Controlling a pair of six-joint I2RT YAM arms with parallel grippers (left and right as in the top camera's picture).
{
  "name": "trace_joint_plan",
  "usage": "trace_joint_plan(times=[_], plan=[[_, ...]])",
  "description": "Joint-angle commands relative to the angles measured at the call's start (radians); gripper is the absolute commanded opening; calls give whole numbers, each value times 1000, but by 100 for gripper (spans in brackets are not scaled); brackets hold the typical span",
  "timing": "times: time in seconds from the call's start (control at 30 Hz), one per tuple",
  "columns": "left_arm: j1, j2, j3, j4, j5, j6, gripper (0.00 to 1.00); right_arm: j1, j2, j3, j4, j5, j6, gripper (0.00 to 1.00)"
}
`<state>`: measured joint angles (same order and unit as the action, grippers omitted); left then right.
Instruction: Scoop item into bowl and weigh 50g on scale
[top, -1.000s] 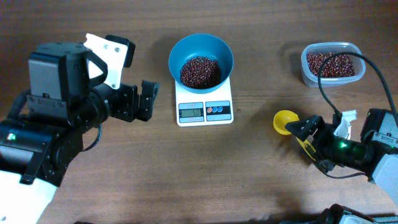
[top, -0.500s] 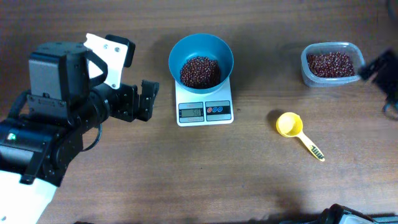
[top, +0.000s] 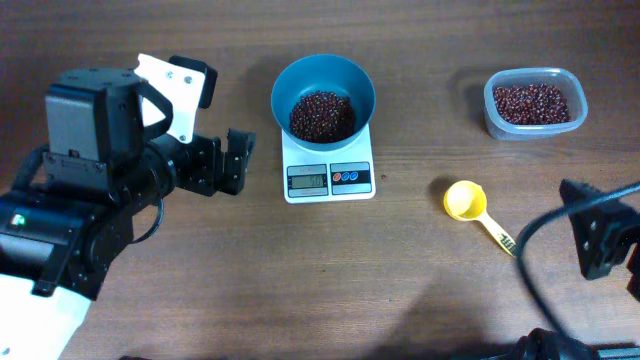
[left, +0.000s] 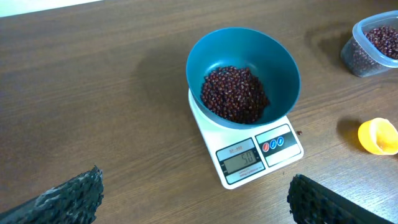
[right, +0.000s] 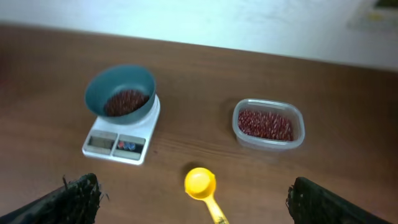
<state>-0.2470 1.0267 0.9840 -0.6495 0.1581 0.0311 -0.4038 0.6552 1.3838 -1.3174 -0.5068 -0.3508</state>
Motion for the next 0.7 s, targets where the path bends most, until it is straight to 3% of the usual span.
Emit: trace_joint_plan(times=[0.0,0.07,0.13,0.17,0.23,0.37,0.53,0.67], plan=[[4,0,5,2,10,15,99,5,-13,-2,-81,-24,-143,99],[4,0,5,1,10,15,99,5,-20,-2,-116,-43,-114,99],[4,0,5,2,10,15,99,5,-20,-2,-156,-42,159,99],[4,0,5,2,10,15,99,5,-20,-2,-196,-43,194,99],[4,0,5,2,10,15,99,5,-20,-2,-381,-19,203,99],[4,0,5,2,10,15,99,21,-21,-6,-381,134,203,99],[4,0,5,2,10,15,99,388,-21,-6,-381,224,203,99],[4,0,5,2,10,15,99,531,-21,-6,-381,319,290,99]])
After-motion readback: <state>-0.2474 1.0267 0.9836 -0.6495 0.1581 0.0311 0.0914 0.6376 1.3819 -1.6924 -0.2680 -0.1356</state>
